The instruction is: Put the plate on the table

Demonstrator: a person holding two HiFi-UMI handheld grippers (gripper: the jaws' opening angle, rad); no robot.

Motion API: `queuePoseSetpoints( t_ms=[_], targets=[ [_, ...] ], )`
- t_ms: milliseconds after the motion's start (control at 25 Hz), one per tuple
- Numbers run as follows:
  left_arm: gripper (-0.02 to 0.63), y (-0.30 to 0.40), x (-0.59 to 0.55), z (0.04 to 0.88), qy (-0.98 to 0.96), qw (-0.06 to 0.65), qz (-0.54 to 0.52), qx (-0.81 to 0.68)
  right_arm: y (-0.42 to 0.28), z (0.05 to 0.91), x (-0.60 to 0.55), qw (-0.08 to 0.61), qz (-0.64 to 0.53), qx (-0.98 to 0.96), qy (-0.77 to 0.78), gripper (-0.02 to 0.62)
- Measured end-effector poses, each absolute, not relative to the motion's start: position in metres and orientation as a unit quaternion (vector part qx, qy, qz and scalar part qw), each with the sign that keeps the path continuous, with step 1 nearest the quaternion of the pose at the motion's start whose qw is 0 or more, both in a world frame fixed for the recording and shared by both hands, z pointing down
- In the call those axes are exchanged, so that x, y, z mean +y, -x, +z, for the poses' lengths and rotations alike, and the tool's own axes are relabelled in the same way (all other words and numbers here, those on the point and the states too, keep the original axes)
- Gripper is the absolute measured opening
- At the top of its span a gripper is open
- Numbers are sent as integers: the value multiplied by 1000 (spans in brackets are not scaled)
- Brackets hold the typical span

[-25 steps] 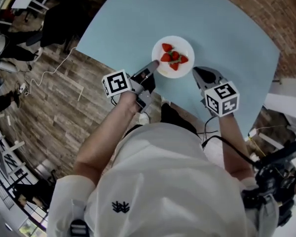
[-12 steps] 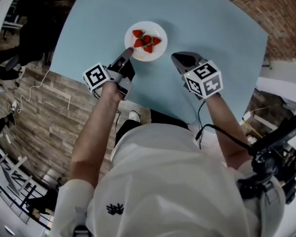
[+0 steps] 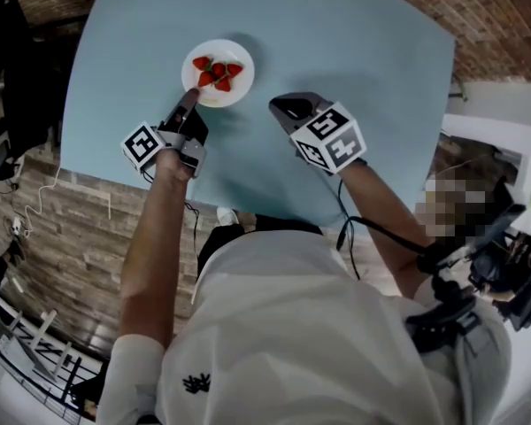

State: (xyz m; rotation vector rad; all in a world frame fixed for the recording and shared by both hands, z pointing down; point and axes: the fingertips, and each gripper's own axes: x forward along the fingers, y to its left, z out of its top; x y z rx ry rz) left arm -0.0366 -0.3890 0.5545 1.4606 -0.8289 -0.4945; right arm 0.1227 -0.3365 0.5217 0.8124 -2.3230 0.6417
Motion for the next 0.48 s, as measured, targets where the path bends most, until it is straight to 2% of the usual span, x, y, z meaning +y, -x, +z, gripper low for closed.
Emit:
queuePoseSetpoints(
  t_ms=[480],
  targets=[
    [12, 39, -433, 593, -629, 648, -207, -377, -126, 542, -343, 301, 272, -860, -311, 9]
  ],
)
